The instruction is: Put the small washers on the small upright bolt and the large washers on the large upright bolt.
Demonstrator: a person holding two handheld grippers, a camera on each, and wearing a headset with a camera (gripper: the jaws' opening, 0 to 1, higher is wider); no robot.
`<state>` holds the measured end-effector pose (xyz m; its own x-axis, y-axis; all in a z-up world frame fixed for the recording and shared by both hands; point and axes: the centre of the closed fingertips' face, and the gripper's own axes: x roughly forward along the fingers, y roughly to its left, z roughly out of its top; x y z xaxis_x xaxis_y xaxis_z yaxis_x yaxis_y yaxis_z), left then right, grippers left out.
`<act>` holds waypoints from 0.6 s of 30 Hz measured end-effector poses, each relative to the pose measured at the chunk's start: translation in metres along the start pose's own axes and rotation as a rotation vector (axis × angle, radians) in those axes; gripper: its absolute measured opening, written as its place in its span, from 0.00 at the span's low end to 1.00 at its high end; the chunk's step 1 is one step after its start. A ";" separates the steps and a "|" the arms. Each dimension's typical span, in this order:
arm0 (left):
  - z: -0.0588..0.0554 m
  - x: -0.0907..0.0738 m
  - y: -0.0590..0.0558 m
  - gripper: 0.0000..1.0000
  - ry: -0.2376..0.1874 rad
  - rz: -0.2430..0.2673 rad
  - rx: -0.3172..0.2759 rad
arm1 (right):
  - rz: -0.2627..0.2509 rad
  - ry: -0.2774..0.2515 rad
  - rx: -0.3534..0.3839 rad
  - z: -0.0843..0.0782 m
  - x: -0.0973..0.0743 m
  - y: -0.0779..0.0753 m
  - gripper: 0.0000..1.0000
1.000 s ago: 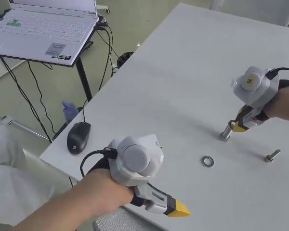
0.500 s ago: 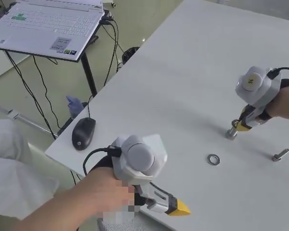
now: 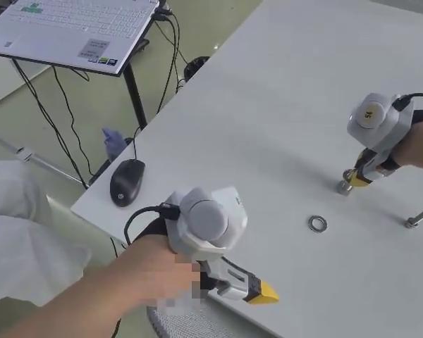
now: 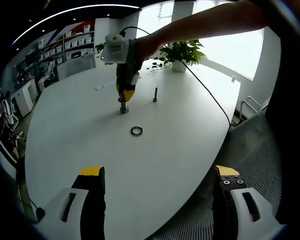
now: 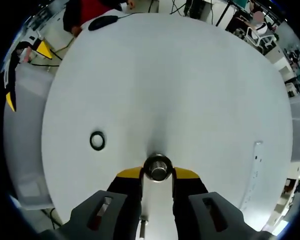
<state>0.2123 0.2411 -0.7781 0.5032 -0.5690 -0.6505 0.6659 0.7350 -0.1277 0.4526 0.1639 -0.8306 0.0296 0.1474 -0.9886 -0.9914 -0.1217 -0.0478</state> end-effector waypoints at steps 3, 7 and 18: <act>-0.001 0.000 0.000 0.88 0.002 0.003 -0.009 | 0.001 0.000 -0.004 0.000 0.004 0.002 0.23; -0.002 0.000 0.001 0.88 0.005 0.002 -0.004 | 0.002 0.003 0.005 -0.001 0.009 0.005 0.23; -0.004 -0.004 0.001 0.87 0.012 0.003 -0.003 | 0.011 0.013 0.018 -0.001 0.015 0.009 0.23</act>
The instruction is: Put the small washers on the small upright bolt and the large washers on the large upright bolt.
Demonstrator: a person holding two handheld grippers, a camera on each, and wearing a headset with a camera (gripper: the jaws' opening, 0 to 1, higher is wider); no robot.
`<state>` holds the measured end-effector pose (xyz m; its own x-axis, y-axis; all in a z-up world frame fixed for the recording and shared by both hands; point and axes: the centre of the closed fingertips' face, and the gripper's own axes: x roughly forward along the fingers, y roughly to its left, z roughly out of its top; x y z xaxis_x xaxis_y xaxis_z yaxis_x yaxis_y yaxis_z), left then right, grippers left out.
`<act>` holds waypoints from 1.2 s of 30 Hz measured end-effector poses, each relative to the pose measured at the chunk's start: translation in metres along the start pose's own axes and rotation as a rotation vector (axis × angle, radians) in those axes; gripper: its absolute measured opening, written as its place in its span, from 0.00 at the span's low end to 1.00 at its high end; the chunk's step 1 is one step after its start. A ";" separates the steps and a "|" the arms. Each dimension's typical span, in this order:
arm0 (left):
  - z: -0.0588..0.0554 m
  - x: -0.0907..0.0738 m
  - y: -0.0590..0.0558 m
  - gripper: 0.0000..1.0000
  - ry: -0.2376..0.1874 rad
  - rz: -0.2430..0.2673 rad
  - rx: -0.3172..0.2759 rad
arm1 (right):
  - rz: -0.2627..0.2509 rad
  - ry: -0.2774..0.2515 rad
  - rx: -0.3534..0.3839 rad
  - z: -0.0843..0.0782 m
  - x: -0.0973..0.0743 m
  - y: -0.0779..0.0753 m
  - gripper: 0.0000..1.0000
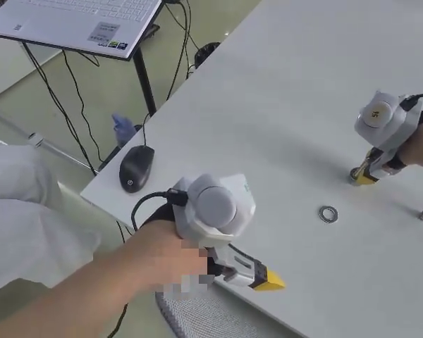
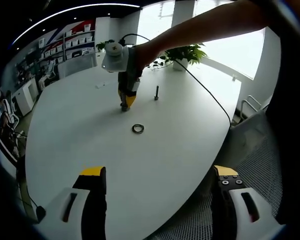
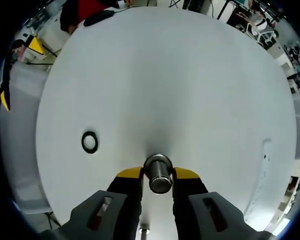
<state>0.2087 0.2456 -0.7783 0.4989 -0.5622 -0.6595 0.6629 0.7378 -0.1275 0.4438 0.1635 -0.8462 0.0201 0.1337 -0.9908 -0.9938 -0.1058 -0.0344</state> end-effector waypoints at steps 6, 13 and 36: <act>-0.002 -0.001 -0.001 0.86 0.007 0.000 -0.009 | 0.004 0.000 0.007 0.000 0.000 -0.002 0.23; -0.001 0.000 -0.002 0.85 0.007 -0.003 -0.008 | 0.007 0.000 0.004 -0.002 0.003 -0.001 0.23; -0.003 -0.004 -0.008 0.83 0.004 0.002 -0.005 | -0.007 -0.034 -0.007 0.004 -0.003 -0.010 0.41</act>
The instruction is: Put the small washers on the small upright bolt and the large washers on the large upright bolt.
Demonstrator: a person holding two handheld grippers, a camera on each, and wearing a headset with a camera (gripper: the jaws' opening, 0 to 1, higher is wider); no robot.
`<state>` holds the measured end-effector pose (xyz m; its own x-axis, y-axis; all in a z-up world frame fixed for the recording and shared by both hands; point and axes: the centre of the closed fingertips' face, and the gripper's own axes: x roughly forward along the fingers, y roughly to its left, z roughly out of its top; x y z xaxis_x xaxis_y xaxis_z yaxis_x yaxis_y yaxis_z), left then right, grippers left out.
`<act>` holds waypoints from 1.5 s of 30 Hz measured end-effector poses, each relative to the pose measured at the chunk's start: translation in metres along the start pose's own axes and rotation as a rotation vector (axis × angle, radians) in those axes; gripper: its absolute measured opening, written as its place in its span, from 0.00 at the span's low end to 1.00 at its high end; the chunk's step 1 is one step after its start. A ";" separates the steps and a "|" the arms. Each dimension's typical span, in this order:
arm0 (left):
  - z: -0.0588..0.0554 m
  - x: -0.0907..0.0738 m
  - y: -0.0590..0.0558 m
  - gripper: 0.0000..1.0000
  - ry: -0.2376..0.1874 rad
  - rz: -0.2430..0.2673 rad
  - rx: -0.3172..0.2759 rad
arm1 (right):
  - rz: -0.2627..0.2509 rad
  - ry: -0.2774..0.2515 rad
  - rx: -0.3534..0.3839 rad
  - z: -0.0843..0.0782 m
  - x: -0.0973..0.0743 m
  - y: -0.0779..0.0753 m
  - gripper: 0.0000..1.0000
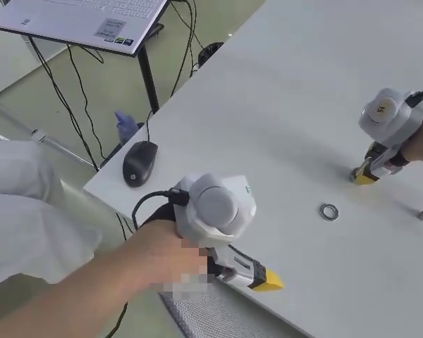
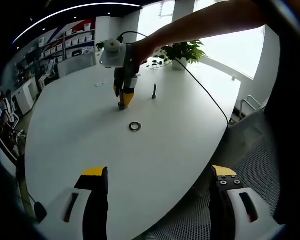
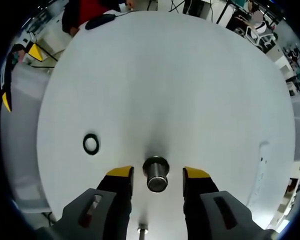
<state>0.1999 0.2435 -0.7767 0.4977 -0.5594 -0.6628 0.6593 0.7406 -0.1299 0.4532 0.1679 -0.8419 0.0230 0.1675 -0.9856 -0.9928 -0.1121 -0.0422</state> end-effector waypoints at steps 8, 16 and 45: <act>0.003 -0.002 0.001 0.84 -0.010 0.007 0.007 | -0.005 -0.041 0.014 0.010 -0.021 0.005 0.41; 0.002 -0.005 -0.003 0.83 -0.003 -0.002 0.020 | -0.017 -0.061 -0.006 0.015 -0.036 0.018 0.41; 0.007 -0.013 -0.009 0.82 -0.016 0.009 0.047 | 0.032 -0.092 -0.069 0.018 -0.043 0.101 0.41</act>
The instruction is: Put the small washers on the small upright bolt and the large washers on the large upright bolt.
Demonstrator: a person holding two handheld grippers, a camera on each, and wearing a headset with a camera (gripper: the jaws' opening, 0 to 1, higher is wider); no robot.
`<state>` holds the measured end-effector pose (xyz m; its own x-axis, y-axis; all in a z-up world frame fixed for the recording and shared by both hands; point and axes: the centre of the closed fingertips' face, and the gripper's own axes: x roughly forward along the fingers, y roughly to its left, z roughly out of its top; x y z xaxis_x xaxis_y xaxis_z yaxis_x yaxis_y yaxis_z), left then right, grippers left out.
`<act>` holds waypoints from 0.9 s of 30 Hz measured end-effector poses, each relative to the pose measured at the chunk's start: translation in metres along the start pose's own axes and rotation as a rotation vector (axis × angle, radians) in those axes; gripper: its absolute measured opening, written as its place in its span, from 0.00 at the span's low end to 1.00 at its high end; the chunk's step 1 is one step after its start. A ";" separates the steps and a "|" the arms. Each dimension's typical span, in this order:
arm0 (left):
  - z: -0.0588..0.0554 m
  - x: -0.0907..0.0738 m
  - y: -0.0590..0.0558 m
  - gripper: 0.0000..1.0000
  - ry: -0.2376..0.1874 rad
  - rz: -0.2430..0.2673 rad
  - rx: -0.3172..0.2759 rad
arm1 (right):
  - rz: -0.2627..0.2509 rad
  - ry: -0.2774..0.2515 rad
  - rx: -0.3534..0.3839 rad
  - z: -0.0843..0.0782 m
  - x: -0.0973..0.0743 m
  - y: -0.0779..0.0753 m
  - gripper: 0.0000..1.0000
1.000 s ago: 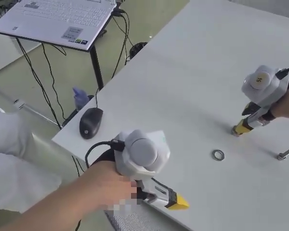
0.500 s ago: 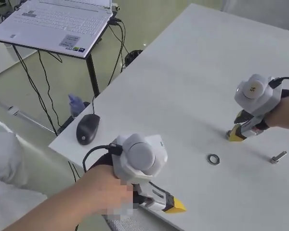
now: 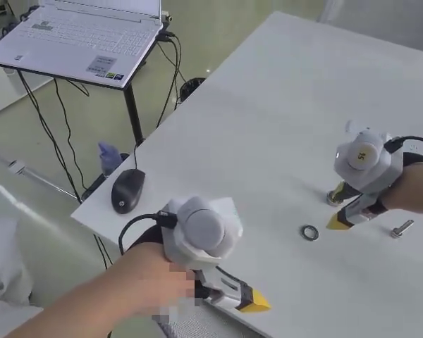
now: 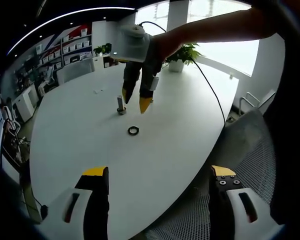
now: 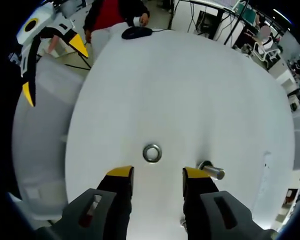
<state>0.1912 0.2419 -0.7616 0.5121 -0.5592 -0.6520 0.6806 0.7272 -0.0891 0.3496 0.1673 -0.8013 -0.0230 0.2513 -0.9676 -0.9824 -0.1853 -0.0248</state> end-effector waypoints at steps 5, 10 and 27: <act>0.002 0.000 0.000 0.82 -0.001 0.002 0.002 | 0.022 -0.023 -0.017 0.000 0.005 0.013 0.40; 0.001 0.000 -0.001 0.82 0.002 0.001 0.003 | 0.027 -0.031 -0.023 0.000 0.010 0.013 0.40; -0.008 -0.001 0.003 0.82 0.009 0.009 -0.022 | 0.030 -0.051 -0.050 0.003 0.038 0.007 0.40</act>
<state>0.1887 0.2480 -0.7676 0.5130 -0.5492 -0.6596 0.6647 0.7405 -0.0996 0.3415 0.1788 -0.8374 -0.0634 0.2930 -0.9540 -0.9706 -0.2405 -0.0094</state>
